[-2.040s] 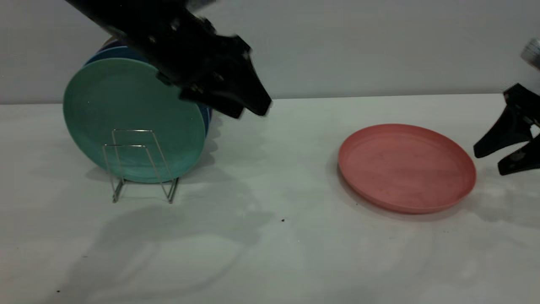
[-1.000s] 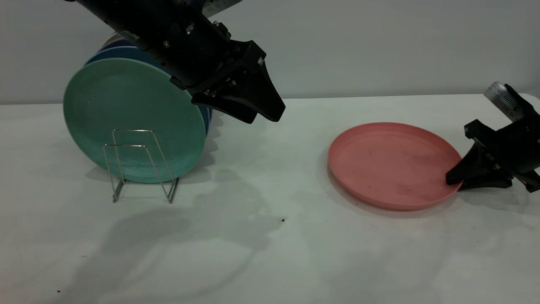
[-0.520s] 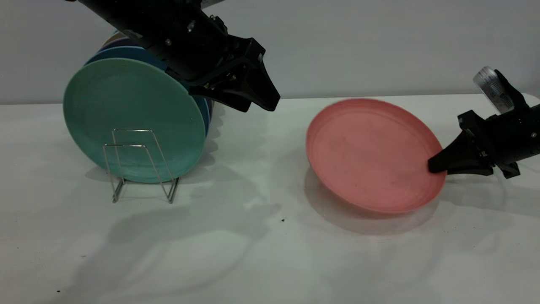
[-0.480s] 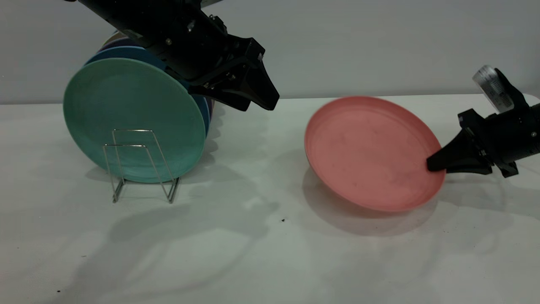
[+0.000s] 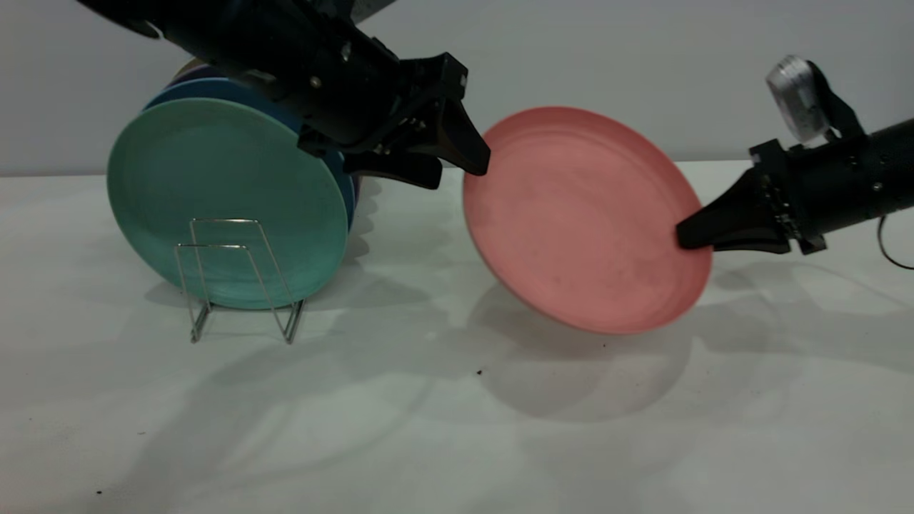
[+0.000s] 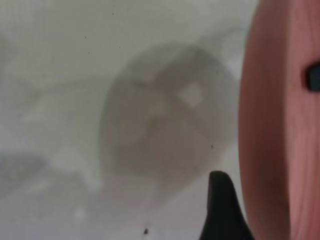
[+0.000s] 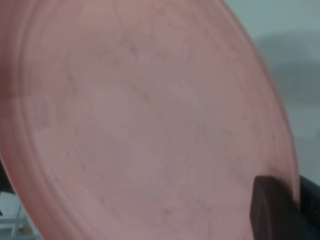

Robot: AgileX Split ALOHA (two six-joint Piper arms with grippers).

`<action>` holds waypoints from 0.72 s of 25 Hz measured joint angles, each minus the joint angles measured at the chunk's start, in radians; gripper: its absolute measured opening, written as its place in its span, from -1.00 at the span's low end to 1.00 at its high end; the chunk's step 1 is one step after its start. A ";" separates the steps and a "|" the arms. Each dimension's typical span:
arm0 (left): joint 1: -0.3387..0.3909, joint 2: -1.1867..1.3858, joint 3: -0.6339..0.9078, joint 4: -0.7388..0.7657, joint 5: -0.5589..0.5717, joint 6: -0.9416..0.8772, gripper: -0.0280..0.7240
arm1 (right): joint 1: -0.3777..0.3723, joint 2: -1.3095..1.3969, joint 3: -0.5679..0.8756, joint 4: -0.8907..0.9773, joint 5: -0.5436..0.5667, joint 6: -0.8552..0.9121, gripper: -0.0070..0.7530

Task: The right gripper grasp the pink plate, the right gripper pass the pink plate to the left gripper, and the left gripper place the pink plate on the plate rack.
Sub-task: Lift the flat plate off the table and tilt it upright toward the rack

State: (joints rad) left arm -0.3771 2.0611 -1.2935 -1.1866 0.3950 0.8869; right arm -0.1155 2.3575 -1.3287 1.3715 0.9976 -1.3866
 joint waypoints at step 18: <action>-0.006 0.018 -0.001 -0.048 -0.019 0.118 -0.80 | 0.035 -0.078 0.000 -0.007 0.044 0.028 -0.42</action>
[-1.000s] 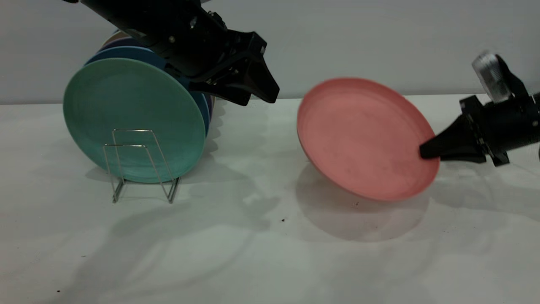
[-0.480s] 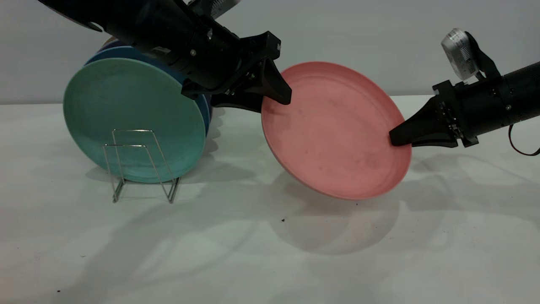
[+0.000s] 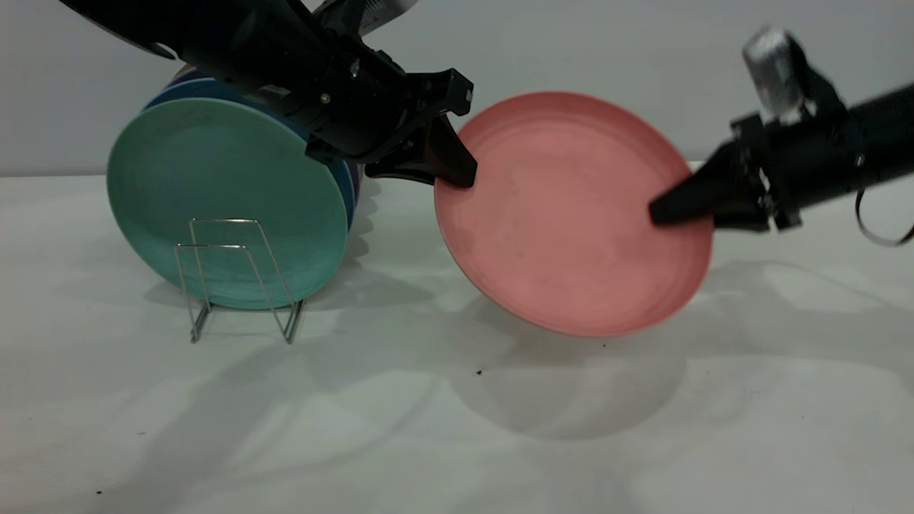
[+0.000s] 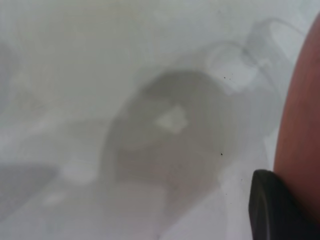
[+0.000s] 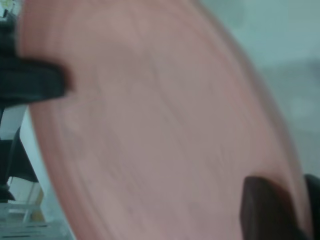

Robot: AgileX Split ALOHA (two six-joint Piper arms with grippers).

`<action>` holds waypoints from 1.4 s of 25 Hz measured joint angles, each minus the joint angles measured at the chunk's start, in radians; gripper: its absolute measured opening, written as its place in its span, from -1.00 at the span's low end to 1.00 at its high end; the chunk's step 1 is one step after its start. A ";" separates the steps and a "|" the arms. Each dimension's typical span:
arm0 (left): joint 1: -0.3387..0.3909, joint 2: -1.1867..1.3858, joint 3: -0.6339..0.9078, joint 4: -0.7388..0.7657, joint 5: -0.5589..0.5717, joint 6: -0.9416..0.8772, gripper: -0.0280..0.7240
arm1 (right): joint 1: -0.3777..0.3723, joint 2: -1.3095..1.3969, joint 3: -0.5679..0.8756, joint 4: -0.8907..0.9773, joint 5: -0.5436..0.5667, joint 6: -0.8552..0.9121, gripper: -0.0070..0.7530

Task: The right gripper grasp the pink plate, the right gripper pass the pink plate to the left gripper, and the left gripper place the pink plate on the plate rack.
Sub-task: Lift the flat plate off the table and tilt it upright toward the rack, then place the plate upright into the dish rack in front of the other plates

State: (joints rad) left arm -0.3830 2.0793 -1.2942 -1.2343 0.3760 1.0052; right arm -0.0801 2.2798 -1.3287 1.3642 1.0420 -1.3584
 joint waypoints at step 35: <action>0.333 -0.499 0.000 0.871 0.118 0.712 -0.88 | -0.087 -1.681 0.686 -0.880 0.117 0.873 0.08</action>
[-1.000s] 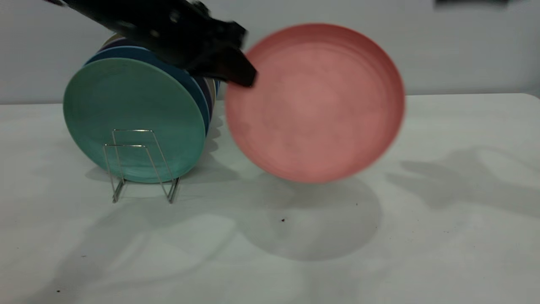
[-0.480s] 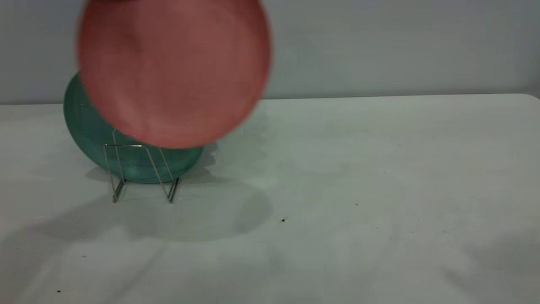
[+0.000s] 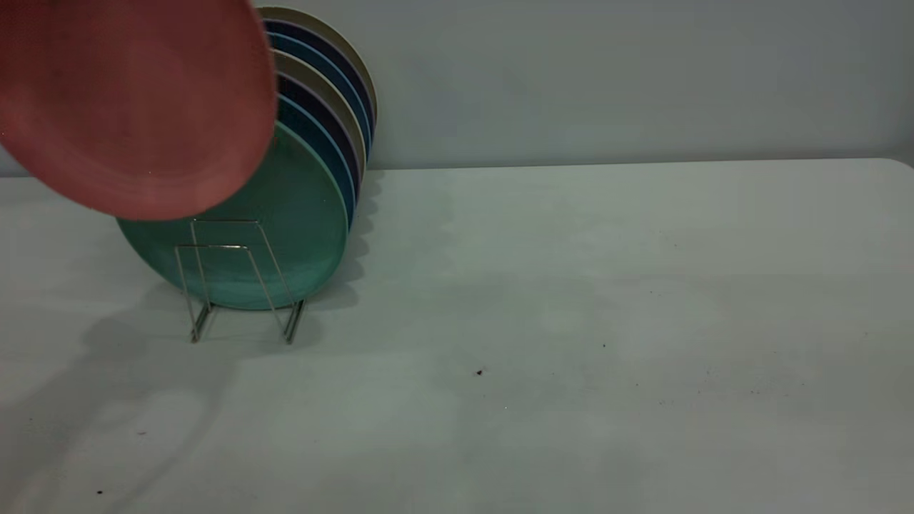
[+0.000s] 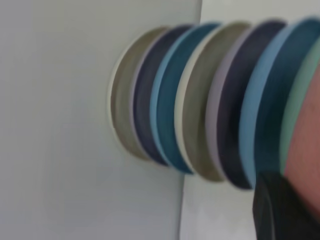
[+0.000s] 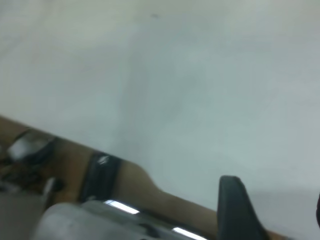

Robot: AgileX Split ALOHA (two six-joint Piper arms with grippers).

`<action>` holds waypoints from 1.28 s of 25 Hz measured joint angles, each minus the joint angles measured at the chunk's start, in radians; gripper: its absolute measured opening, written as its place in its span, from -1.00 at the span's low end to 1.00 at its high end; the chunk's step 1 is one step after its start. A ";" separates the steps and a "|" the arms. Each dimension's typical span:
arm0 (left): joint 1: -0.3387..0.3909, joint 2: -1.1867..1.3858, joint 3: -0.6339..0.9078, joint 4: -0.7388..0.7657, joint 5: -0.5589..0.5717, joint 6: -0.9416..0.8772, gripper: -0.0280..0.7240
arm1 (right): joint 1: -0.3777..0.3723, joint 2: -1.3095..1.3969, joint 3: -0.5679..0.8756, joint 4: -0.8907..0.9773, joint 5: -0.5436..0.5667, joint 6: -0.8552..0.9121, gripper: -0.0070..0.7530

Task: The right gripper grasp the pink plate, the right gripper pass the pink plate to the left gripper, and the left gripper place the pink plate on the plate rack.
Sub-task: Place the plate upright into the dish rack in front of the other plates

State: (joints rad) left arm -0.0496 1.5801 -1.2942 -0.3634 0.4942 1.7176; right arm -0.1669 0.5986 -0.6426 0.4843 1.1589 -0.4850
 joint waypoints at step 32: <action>-0.116 -0.083 0.340 0.090 -0.461 0.120 -0.88 | 0.000 -0.491 0.169 -0.241 -0.015 0.224 -0.03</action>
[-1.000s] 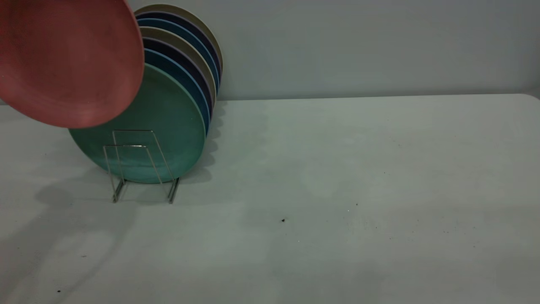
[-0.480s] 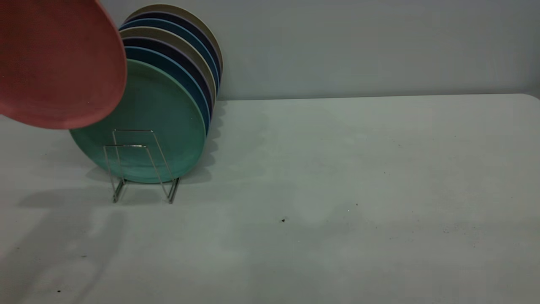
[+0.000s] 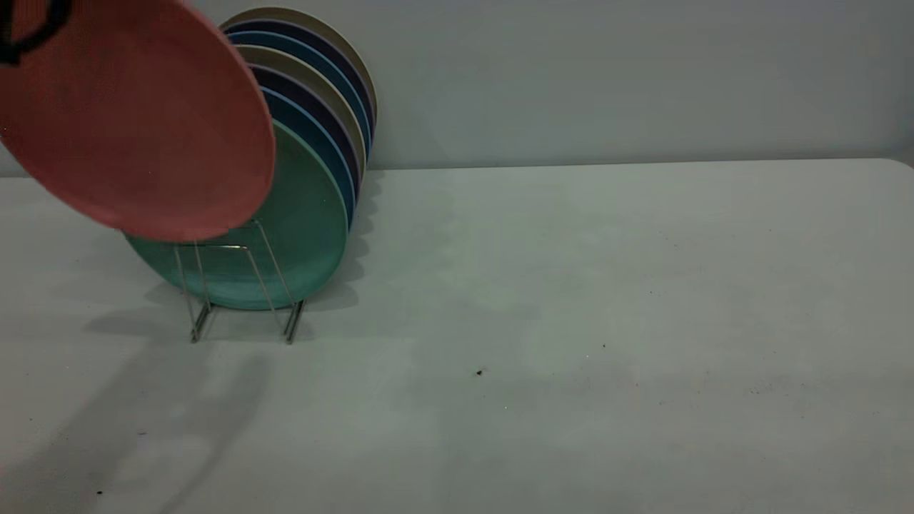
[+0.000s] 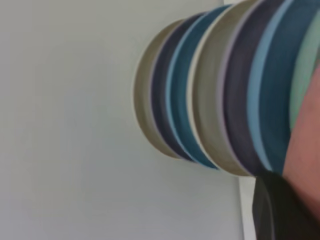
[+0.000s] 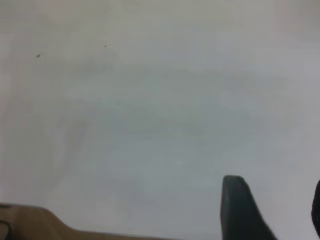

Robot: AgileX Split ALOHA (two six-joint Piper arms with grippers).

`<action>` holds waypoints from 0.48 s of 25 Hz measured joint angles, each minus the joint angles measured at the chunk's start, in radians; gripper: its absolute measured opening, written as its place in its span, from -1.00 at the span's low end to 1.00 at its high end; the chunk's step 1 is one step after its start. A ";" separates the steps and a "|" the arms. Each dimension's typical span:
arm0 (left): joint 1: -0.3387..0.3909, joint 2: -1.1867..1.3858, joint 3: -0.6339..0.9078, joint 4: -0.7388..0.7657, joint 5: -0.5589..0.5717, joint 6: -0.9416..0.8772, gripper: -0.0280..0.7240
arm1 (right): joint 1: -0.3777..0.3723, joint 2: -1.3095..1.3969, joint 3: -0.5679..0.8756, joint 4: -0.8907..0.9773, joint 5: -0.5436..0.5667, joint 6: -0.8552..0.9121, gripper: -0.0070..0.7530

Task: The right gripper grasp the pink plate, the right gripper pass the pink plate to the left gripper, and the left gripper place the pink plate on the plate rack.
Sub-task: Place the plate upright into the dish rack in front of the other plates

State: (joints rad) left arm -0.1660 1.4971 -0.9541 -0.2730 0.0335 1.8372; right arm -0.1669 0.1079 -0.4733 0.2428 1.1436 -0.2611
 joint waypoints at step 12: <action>-0.022 0.021 0.000 0.069 -0.051 0.004 -0.88 | 0.000 0.000 0.000 -0.001 0.000 0.000 -0.03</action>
State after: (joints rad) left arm -0.1878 1.5179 -0.9541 -0.2044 -0.0175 1.8416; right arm -0.1669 0.1079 -0.4733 0.2416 1.1436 -0.2611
